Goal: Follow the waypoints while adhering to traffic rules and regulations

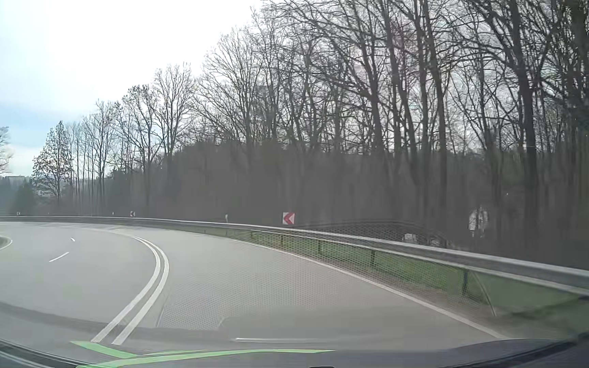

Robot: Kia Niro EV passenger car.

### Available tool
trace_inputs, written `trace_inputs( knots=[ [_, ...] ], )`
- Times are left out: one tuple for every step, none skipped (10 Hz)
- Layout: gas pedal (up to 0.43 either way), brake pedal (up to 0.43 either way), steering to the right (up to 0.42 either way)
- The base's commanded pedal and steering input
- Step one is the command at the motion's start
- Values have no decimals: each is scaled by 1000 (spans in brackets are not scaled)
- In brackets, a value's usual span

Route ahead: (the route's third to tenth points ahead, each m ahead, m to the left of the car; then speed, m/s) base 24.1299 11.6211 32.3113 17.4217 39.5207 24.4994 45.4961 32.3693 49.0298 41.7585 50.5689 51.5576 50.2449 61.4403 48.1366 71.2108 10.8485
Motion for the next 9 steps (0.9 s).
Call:
trace_inputs(
  knots=[
    [20,0,-106],
    [20,0,-107],
    [28,0,-107],
    [28,0,-106],
    [28,0,-106],
    [28,0,-106],
    [28,0,-106],
    [39,0,-106],
    [39,0,-105]
  ],
)
